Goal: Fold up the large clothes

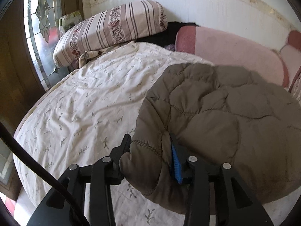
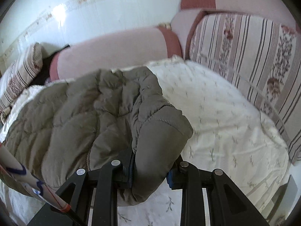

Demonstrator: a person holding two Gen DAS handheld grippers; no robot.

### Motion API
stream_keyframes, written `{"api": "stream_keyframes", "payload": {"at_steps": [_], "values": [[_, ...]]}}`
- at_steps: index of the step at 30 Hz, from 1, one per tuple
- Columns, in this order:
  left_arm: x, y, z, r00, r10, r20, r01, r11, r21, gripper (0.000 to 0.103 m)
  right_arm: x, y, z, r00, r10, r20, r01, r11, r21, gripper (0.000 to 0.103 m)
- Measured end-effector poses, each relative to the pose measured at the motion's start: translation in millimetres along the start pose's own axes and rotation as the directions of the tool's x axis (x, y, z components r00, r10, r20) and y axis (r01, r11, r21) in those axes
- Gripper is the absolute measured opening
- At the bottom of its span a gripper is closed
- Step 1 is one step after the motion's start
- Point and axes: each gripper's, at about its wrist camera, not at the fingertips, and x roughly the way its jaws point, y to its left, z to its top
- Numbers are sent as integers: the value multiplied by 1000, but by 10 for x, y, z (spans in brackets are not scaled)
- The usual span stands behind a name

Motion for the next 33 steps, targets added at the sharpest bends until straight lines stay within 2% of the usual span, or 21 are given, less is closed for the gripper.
{"api": "stream_keyframes", "payload": {"at_steps": [2,6,16,33], "values": [[65,-46,-61,1000,31,0,-31,999,7,44,99,-12,-55,999,-7,-37,7,1000,7,28],[76,-170,-119,993,95,64,-100,992,74,47,198,-28,-112,997,-16,-76,16,1000,8,29],[90,-152,-200,993,79,89,-88,991,96,47,242,-49,-140,995,-16,-98,17,1000,8,30],[113,-196,-231,991,92,96,-103,988,117,48,278,-70,-150,993,-10,-116,12,1000,14,31]]}}
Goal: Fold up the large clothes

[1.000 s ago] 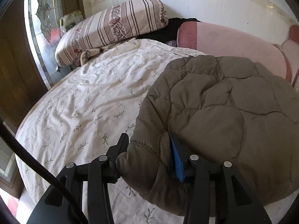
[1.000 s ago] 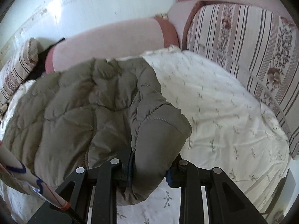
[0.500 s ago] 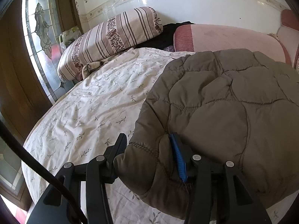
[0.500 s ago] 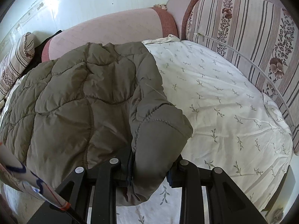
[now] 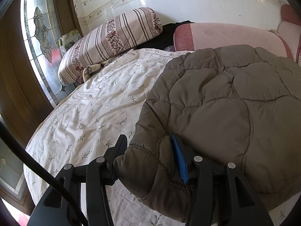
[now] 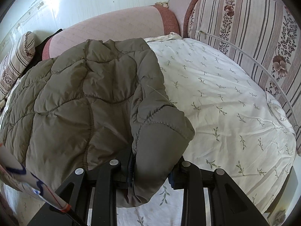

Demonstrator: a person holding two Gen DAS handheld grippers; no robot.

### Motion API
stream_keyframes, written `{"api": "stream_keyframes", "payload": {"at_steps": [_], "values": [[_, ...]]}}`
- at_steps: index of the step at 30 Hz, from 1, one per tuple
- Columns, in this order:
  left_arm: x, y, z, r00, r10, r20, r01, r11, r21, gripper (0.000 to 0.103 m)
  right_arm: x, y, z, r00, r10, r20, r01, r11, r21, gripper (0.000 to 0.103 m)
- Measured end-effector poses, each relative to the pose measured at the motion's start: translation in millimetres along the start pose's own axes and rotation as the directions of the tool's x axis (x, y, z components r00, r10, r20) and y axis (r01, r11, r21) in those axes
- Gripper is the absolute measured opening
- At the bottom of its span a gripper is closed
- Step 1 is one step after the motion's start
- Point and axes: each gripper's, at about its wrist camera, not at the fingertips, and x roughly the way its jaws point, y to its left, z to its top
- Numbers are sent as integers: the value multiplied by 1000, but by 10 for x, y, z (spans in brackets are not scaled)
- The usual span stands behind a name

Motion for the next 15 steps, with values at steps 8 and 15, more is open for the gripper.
{"api": "stream_keyframes", "payload": {"at_steps": [8,15], "values": [[-6,-10,-4,1000,1,0,-1,1000,0,48,21,-22,6,1000,14,-11,-14,1000,18,34],[-5,-18,-1,1000,2,0,-2,1000,1,49,44,-84,6,999,39,-26,-38,998,54,37]]}}
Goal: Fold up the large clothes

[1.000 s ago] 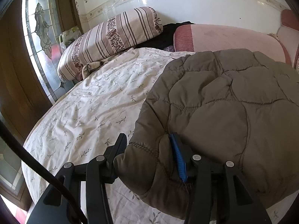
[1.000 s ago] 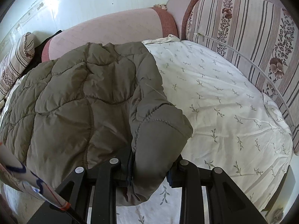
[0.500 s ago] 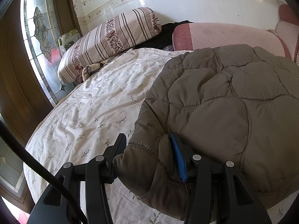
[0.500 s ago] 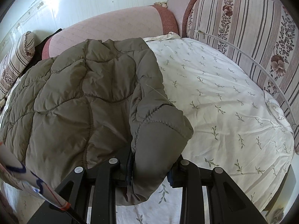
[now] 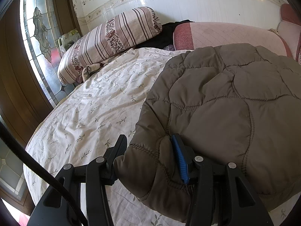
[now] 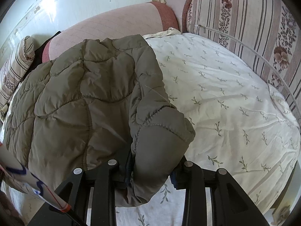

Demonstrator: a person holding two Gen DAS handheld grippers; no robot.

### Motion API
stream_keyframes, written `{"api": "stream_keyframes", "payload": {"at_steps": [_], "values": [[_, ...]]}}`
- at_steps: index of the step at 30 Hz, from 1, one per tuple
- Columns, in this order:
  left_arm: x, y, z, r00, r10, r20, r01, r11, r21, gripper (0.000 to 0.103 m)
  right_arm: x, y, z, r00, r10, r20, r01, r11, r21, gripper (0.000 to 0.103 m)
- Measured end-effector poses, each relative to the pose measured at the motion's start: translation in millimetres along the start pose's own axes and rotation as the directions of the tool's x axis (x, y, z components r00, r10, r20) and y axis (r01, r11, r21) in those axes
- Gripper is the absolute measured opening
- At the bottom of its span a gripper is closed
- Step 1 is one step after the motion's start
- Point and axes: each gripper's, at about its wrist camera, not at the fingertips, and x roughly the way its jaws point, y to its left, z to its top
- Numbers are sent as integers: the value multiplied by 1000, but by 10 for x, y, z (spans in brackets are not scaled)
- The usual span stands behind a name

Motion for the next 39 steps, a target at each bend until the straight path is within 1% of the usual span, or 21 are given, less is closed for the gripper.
{"api": "stream_keyframes", "payload": {"at_steps": [7,9,11,12,14,16,19,23,25,27,31,33,34,36,37,39], "values": [[0,-4,-1,1000,2,-1,-2,1000,-1,49,30,-100,11,999,39,-22,-38,998,54,40],[0,-4,0,1000,1,-1,-1,1000,-1,49,40,-133,9,998,49,-28,-47,996,73,43],[0,-5,2,1000,4,-1,-4,1000,-1,52,48,-171,6,997,62,-34,-59,994,94,45],[2,-1,-3,1000,13,1,-13,1000,1,55,50,-191,8,997,71,-38,-67,992,105,46],[13,7,-11,1000,14,-2,-14,1000,2,56,44,-232,15,995,90,-48,-83,989,126,47],[18,22,-18,1000,12,-5,-12,1000,0,57,22,-277,27,994,98,-51,-89,985,149,58],[25,38,-25,1000,11,-6,-11,1000,0,58,-55,-353,51,994,101,-41,-93,982,167,62],[42,63,-24,1000,14,-10,-14,1000,-5,62,-145,-440,64,994,105,-23,-99,977,190,65],[49,63,-21,1000,16,-10,-16,1000,-3,62,-202,-470,75,995,100,-5,-97,975,202,66],[50,70,-23,1000,19,-7,-19,1000,1,62,-263,-485,92,997,77,16,-79,975,206,66],[60,97,-28,1000,16,-9,-16,1000,0,62,-429,-461,144,996,-19,87,3,983,182,66],[62,82,-23,1000,18,-9,-18,1000,2,62,-529,-429,161,987,-82,138,59,985,164,66],[67,96,-28,1000,18,-9,-18,1000,1,62,-594,-416,166,978,-115,171,88,984,158,66],[66,98,-26,1000,18,-9,-18,1000,1,62,-728,-383,179,959,-146,241,112,982,149,66],[64,91,-22,1000,18,-9,-18,1000,1,62,-804,-351,184,949,-141,282,104,984,144,66],[70,87,-21,1000,17,-10,-17,1000,1,63,-900,-256,188,936,-97,338,62,992,113,66]]}}
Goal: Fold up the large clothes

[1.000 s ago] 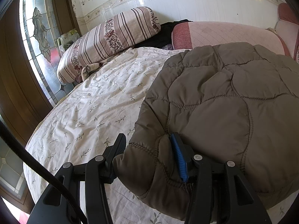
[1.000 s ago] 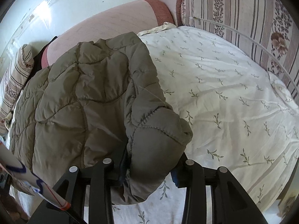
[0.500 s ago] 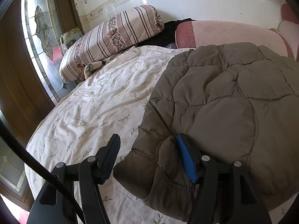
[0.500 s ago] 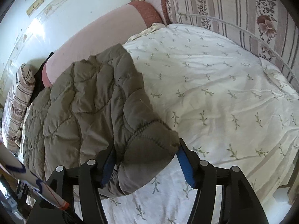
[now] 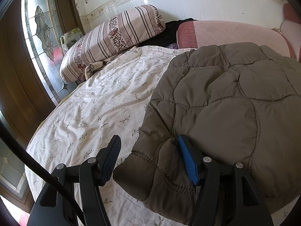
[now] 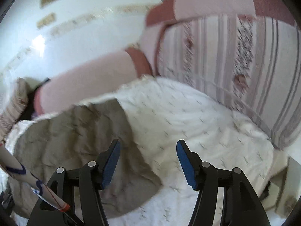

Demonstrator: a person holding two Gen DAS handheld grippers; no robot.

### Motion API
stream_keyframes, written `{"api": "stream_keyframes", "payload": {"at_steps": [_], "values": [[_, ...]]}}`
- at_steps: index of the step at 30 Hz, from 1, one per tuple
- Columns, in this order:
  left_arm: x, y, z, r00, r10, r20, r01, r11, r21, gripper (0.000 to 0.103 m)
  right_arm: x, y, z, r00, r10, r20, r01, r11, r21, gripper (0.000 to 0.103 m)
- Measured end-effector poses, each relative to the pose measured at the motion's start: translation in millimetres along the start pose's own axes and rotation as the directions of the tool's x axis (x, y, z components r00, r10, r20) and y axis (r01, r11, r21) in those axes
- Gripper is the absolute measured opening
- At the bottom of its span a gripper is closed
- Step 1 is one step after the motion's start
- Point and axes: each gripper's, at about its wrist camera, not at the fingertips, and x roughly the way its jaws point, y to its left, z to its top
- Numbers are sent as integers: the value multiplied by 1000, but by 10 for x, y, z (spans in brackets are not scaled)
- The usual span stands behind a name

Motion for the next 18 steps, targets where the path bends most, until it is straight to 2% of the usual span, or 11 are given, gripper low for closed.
{"api": "stream_keyframes", "payload": {"at_steps": [3,4,6,10,12,15,18], "values": [[5,22,-3,1000,1,-2,-1,1000,-3,65,-66,228,-53,992,124,8,-123,991,-53,65],[5,27,-8,1000,0,-2,0,1000,-3,65,-68,347,-93,983,181,-10,-181,980,-77,60],[3,13,-2,1000,0,-2,0,1000,-2,65,-45,534,-155,969,243,-41,-246,962,-115,53],[9,24,-1,1000,-1,-4,1,1000,-7,68,61,965,-332,927,355,-119,-372,913,-171,50],[27,47,-8,1000,-11,-7,11,1000,-10,68,116,1169,-432,914,376,-151,-400,897,-190,50],[26,95,-10,1000,-24,-8,24,1000,-12,69,271,1346,-519,911,361,-200,-399,894,-204,50],[5,164,11,999,-50,-14,50,998,-28,71,479,1487,-657,912,302,-279,-367,903,-222,50]]}}
